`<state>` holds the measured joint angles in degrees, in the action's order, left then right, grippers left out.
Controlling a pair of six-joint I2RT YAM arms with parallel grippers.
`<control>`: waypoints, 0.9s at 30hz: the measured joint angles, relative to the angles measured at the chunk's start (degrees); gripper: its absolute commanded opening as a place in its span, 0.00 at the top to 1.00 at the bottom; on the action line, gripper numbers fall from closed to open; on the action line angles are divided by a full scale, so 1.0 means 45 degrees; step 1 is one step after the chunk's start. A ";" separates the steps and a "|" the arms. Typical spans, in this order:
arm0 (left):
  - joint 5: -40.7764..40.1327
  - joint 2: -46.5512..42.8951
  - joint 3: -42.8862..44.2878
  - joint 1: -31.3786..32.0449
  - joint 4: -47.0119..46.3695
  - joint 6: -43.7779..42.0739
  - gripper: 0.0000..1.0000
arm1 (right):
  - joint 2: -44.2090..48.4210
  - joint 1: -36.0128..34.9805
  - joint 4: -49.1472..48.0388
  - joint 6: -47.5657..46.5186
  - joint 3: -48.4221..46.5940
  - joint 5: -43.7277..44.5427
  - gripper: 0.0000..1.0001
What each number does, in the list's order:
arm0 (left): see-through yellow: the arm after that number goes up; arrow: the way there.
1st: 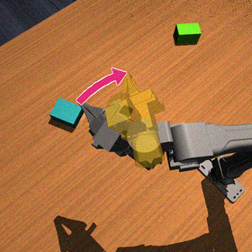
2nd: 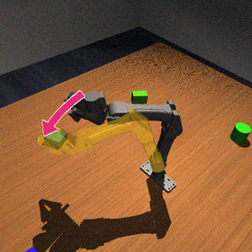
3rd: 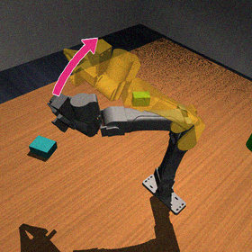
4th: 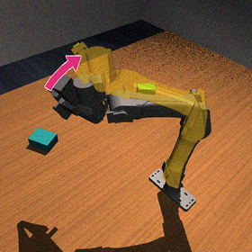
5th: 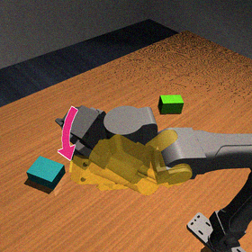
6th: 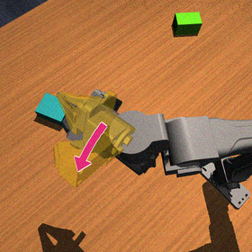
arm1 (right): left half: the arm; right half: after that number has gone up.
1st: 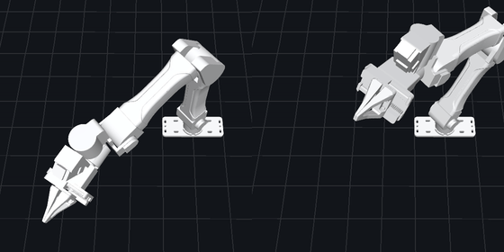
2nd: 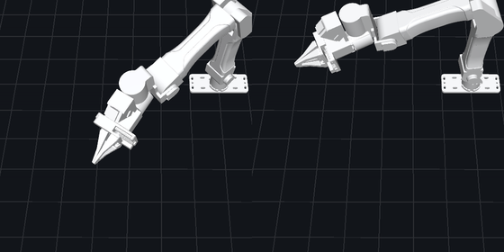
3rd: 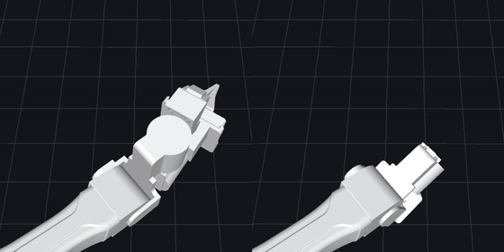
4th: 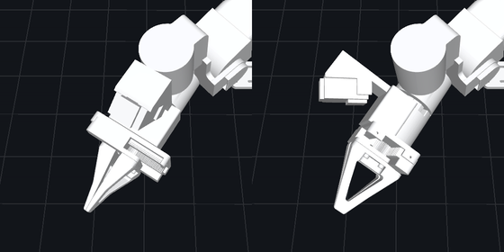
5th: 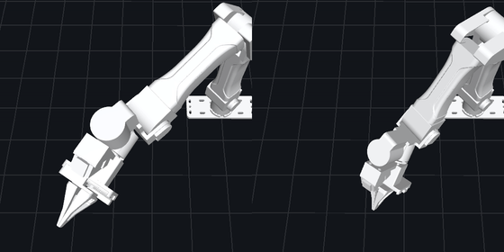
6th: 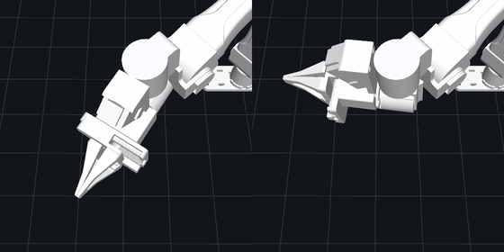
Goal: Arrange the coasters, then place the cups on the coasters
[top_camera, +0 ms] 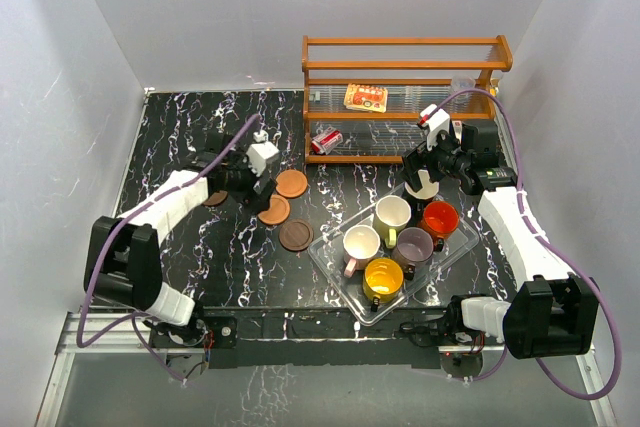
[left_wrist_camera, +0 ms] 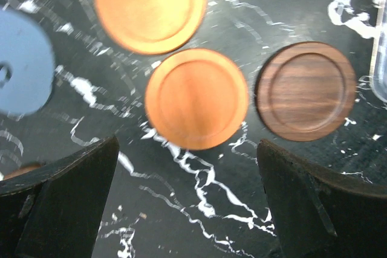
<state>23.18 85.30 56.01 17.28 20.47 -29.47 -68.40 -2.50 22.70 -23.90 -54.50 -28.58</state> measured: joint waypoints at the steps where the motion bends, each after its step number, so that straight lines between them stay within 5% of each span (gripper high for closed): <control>1: -0.0010 0.0005 -0.0024 0.0393 -0.0049 -0.0189 0.05 | 0.0000 0.0005 0.0000 0.0000 0.0000 0.0010 0.02; 12: -0.1297 0.0821 -0.0729 0.3531 -0.0913 -0.1685 0.04 | -0.0219 0.0092 0.0005 0.0000 0.0000 0.0034 0.02; 27: -0.2725 0.0631 -0.1792 0.3993 -0.1530 -0.2361 0.03 | -0.0335 0.0141 0.0039 0.0000 0.0000 0.0039 0.02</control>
<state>10.92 88.14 47.94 35.24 13.58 -40.10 -69.91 -1.87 22.87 -23.90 -54.50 -28.40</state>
